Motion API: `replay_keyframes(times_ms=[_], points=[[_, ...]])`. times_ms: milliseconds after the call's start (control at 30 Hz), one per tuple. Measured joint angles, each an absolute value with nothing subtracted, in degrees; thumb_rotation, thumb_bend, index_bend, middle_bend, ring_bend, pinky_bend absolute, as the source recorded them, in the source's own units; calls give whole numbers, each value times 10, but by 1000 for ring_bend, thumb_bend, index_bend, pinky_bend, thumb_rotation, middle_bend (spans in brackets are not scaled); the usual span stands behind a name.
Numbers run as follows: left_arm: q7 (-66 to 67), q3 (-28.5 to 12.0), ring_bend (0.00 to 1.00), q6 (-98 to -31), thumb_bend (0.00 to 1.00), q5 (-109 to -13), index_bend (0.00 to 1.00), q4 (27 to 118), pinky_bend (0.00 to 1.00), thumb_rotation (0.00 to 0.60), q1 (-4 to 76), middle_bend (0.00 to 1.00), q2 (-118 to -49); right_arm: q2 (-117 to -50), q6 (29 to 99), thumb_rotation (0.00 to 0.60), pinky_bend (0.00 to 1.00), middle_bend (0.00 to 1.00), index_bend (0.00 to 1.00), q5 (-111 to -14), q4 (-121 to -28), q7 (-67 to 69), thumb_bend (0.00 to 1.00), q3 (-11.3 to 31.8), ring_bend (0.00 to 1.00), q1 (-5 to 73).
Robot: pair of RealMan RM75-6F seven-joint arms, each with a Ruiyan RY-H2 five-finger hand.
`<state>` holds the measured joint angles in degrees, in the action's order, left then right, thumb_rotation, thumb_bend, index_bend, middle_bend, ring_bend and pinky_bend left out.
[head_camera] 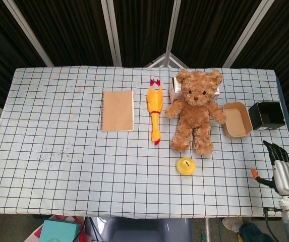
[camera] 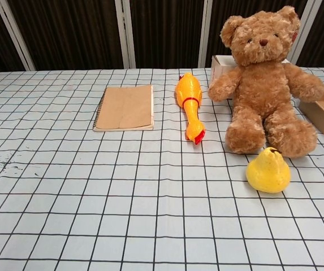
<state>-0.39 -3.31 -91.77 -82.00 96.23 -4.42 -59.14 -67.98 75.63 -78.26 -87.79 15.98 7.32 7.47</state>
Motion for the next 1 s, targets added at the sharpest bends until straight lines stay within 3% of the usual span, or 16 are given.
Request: replay_keyframes(times_ms=[367, 800, 1000], points=[[-1, -37, 0, -917, 269, -810, 220, 963, 135, 600, -45, 0, -592, -714, 668, 600, 0, 123, 53, -720, -843, 92, 331, 123, 35, 157], [16, -44, 0, -905, 269, -790, 220, 965, 135, 600, -37, 0, -596, -797, 528, 600, 0, 124, 77, -532, -764, -51, 331, 192, 55, 294], [20, -49, 0, -898, 269, -777, 220, 964, 135, 600, -34, 0, -596, -815, 477, 600, 0, 141, 90, -437, -755, -45, 332, 232, 57, 326]])
